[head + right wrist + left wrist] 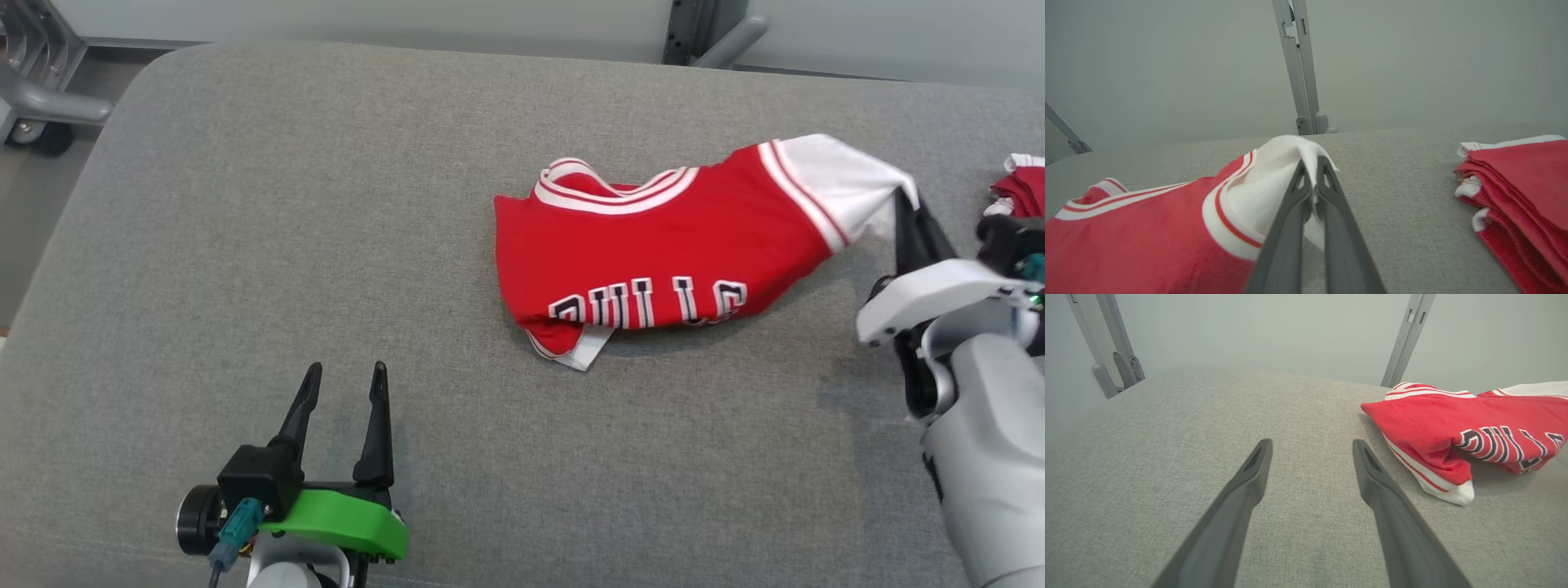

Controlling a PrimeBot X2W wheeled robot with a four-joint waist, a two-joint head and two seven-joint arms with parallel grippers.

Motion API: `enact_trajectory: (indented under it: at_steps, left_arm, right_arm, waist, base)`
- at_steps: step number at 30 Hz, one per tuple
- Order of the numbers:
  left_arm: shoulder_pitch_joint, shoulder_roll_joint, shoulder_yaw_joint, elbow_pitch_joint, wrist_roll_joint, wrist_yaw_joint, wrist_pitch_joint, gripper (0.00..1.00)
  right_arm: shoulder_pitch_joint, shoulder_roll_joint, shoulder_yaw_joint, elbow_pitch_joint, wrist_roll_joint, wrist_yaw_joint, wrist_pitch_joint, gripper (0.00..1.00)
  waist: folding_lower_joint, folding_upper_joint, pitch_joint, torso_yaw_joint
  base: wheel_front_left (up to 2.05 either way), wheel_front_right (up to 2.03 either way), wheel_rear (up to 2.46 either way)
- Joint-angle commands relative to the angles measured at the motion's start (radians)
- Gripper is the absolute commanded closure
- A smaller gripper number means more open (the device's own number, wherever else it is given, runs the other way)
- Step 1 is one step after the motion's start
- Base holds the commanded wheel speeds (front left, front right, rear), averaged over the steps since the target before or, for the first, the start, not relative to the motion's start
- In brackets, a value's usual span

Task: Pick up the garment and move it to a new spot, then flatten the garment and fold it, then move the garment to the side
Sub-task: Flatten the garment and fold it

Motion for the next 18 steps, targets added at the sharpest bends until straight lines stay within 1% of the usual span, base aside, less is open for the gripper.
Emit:
enact_trajectory:
  at_steps: [1,6,8,11,14,15,18]
  left_arm:
    - [0.009,0.002,0.003,-0.001,0.002,-0.002,-0.001,0.00]
    - [0.006,0.002,0.001,0.000,0.001,0.000,-0.001,0.00]
    - [0.005,0.002,0.001,0.001,0.002,0.000,-0.001,0.00]
    - [0.003,0.002,-0.001,0.004,0.002,-0.005,-0.001,0.00]
    - [-0.002,0.002,-0.006,0.008,0.000,-0.007,-0.001,0.00]
    - [-0.002,0.002,-0.006,0.008,0.000,-0.007,-0.001,0.00]
    - [-0.009,0.002,-0.010,0.009,-0.004,-0.006,-0.001,0.00]
  right_arm:
    - [-0.020,-0.015,-0.017,-0.014,-0.007,-0.001,-0.006,1.00]
    - [-0.087,-0.069,-0.090,-0.082,-0.040,-0.001,0.009,1.00]
    - [-0.130,-0.075,-0.108,-0.144,-0.068,-0.001,0.026,1.00]
    - [-0.160,-0.043,-0.081,-0.218,-0.084,-0.001,0.044,1.00]
    - [-0.162,0.011,-0.009,-0.291,-0.079,-0.001,0.064,1.00]
    - [-0.162,0.011,-0.009,-0.291,-0.079,-0.001,0.064,1.00]
    - [-0.148,0.061,0.091,-0.336,-0.052,-0.001,0.085,1.00]
  waist:
    - [0.0000,0.0014,-0.002,-0.011]
    - [0.0000,0.0014,-0.003,-0.025]
    - [0.0000,0.0014,-0.003,-0.029]
    - [0.0000,0.0014,-0.004,-0.027]
    - [0.0000,0.0014,-0.005,-0.018]
    - [0.0000,0.0014,-0.005,-0.018]
    - [0.0000,0.0014,-0.002,-0.001]
  base:
    - [0.00,0.00,0.00]
    - [0.00,0.00,0.00]
    - [0.00,0.00,0.00]
    - [0.00,0.00,0.00]
    - [0.00,0.00,0.00]
    - [0.00,0.00,0.00]
    - [0.00,0.00,0.00]
